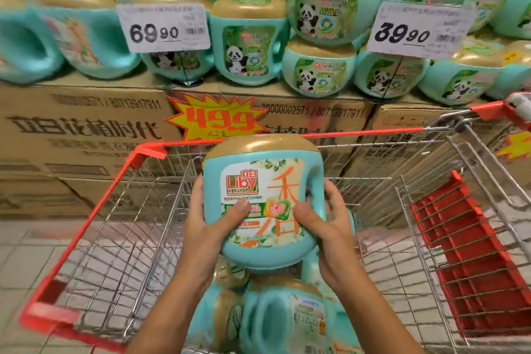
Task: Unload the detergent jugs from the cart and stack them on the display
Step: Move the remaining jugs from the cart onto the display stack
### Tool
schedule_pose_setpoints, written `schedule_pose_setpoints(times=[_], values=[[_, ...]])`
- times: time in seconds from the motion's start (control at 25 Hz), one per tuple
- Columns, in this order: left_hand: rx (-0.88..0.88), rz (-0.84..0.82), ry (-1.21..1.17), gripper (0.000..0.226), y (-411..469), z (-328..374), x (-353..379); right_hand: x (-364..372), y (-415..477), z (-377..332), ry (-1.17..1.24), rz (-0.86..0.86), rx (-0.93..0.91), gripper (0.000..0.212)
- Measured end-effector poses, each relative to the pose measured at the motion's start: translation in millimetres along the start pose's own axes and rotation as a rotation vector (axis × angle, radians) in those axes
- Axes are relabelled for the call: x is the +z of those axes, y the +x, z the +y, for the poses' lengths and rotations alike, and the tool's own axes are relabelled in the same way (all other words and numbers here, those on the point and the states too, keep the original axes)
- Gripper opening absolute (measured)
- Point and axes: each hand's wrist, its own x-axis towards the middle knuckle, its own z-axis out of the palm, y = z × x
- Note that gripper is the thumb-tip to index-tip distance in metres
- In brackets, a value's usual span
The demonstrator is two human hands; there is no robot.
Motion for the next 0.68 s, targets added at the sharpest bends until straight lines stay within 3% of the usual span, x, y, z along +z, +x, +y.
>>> schedule_pose_setpoints(times=[0.28,0.48,0.68], values=[[0.156,0.040,-0.025,0.080,-10,79,-149,162,-27,53,0.067,-0.168,-0.045,0.084],[0.210,-0.031,0.046,0.074,-5,144,-258,278,-50,91,0.081,-0.169,-0.120,0.078],[0.264,-0.067,0.089,0.063,16,196,-322,358,-47,102,0.050,-0.166,-0.176,0.078]])
